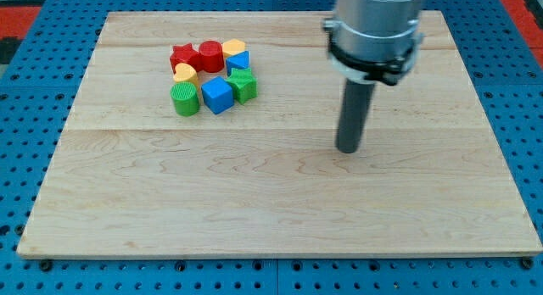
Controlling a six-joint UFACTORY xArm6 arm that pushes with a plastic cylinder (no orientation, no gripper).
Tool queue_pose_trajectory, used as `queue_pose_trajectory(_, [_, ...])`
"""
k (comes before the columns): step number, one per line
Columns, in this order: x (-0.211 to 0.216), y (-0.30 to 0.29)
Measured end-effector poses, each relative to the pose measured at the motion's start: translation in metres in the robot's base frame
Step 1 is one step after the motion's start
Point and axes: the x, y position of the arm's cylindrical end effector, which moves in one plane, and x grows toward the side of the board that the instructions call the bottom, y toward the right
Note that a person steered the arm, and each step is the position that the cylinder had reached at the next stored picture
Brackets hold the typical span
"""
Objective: Push the blue cube up a bit
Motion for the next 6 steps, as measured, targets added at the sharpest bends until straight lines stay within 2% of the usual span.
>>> queue_pose_trajectory(2, [-0.002, 0.011])
queue_pose_trajectory(3, [0.011, -0.025])
queue_pose_trajectory(5, [0.002, -0.132])
queue_pose_trajectory(6, [-0.008, -0.132])
